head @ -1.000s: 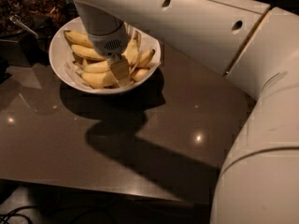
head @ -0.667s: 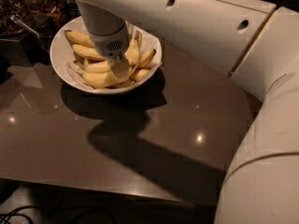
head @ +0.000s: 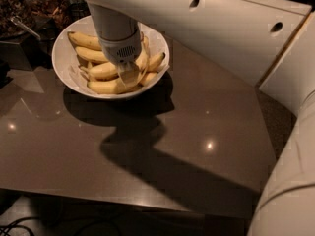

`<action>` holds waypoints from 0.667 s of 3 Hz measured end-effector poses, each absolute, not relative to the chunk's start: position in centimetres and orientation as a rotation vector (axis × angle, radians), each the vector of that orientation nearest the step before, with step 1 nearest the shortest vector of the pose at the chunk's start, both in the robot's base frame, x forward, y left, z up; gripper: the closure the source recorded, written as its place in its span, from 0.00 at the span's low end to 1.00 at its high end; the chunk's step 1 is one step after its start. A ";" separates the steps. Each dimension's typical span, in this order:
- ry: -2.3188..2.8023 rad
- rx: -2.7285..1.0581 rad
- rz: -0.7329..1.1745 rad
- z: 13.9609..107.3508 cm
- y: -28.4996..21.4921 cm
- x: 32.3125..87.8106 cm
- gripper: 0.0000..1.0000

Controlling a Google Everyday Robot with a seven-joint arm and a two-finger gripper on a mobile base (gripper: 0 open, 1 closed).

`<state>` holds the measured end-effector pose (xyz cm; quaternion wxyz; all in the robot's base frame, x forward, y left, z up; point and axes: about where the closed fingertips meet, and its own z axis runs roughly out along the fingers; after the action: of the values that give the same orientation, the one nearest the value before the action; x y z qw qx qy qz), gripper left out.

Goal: Pick banana from white bowl

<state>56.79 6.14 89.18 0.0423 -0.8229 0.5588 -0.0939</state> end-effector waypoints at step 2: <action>1.687 -2.465 -0.247 91.2 5.8 56.2 1.00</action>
Offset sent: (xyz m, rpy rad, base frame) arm -0.0186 -0.0117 0.0460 0.1072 -0.0100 -0.0108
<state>56.21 5.84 91.22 0.0722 -0.8202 0.5615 -0.0822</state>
